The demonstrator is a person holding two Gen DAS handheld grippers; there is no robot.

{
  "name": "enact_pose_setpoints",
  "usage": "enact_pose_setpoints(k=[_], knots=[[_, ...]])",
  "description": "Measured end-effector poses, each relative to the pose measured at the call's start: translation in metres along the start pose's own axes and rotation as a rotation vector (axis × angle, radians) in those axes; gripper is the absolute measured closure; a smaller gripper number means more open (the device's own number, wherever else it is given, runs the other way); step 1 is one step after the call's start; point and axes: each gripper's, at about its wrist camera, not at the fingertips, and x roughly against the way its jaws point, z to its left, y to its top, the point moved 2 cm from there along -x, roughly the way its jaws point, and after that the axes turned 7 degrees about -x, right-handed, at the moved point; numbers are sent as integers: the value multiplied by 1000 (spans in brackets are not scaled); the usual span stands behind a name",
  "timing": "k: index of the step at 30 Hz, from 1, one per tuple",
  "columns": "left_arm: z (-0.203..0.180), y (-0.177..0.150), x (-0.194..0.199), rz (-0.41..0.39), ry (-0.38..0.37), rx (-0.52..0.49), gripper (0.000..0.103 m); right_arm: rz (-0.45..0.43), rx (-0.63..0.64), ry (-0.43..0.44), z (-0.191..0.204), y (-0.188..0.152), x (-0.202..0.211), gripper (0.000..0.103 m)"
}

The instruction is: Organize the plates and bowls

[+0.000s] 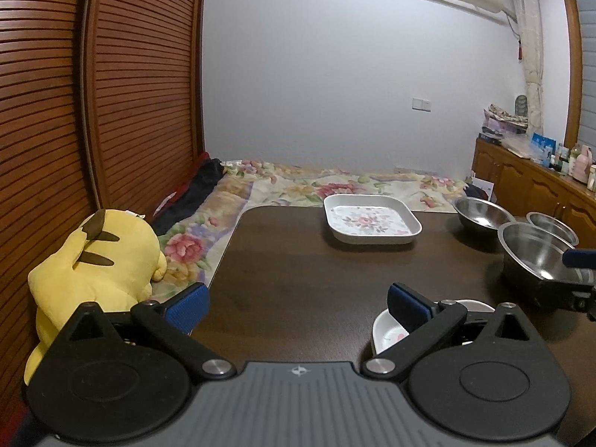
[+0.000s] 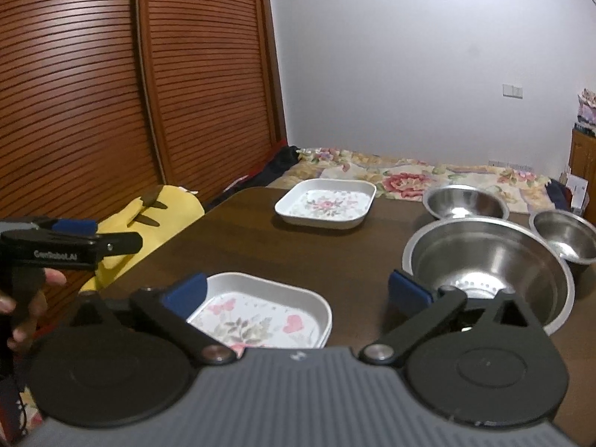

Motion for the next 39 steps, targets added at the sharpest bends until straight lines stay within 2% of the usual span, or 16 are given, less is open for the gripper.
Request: enact_pose_setpoints(k=[8,14,21,24,27,29,30,32,34,39], knots=[[3,26,-33,-30,-40,12,0,-12,55,-17,3,35,-22,0],[3,56,-66,-51,-60,-30,0,-5,54,-29,-8,68,-48,0],[6,80,-112,-20,-101,-57,1,44,44,-17,-21,94,-79,0],[5,88,-132,-2,-127,-66,5,79,38,-7,-23,103,-99,0],[3,93,-153,27,-162,-65,16,122,26,5,-25,108,-124,1],[2,94,-166,48,-172,-64,21,164,-3,16,-29,110,-139,15],[2,94,-171,53,-173,-64,23,191,-19,21,-31,111,-148,26],[-1,93,-182,64,-171,-79,30,221,-23,20,-34,110,-162,30],[-2,93,-193,84,-163,-101,32,245,-10,0,-35,107,-174,44],[-5,89,-219,128,-173,-118,38,317,-43,-39,-50,105,-203,60]])
